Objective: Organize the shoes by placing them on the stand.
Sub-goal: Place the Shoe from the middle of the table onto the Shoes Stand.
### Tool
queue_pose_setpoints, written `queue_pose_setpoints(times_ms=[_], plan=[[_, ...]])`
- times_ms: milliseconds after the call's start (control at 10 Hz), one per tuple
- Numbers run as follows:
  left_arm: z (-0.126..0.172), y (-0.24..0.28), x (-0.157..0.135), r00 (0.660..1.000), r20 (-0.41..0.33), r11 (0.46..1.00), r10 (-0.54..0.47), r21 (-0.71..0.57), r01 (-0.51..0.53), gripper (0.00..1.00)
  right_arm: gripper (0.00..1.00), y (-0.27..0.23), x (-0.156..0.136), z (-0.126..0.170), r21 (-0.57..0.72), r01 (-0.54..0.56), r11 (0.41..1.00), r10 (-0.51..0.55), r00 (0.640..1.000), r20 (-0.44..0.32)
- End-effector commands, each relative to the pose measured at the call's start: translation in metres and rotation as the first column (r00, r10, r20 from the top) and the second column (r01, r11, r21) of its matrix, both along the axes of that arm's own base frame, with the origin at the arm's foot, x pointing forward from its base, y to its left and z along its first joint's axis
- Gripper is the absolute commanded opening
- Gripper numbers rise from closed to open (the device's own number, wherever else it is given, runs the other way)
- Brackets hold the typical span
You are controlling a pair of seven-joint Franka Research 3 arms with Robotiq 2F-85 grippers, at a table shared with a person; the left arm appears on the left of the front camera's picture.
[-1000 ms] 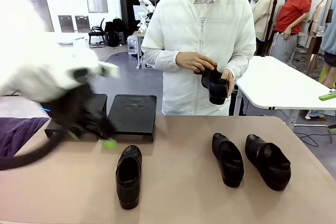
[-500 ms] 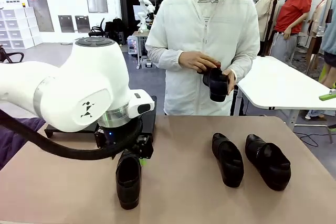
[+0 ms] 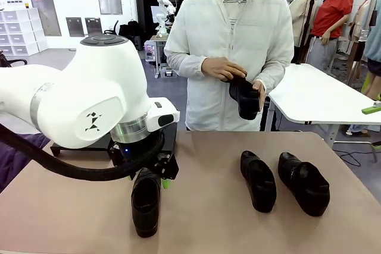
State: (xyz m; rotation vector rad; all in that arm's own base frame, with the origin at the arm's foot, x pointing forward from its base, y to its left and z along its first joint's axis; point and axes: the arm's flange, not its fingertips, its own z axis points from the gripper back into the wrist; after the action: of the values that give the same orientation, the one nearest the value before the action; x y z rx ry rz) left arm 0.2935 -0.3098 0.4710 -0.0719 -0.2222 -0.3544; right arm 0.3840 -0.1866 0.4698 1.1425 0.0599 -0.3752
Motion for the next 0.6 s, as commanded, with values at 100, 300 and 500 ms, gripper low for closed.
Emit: queue_pose_setpoints(times_ms=[100, 300, 500], plan=[[-0.026, -0.003, 0.018, 0.929, -0.120, 0.931, 0.350, -0.064, -0.359, 1.00, 1.00, -0.002, -0.001, 0.003, -0.010, -0.010, 1.000, 0.010, 1.000, 0.005], [-0.047, -0.006, 0.018, 0.907, -0.082, 0.905, 0.413, -0.070, -0.419, 1.00, 1.00, -0.002, -0.001, 0.003, -0.010, -0.010, 1.000, 0.010, 1.000, 0.005], [-0.065, -0.007, 0.018, 0.910, -0.053, 0.908, 0.410, -0.069, -0.413, 1.00, 1.00, -0.002, -0.001, 0.003, -0.010, -0.010, 1.000, 0.010, 1.000, 0.005]])
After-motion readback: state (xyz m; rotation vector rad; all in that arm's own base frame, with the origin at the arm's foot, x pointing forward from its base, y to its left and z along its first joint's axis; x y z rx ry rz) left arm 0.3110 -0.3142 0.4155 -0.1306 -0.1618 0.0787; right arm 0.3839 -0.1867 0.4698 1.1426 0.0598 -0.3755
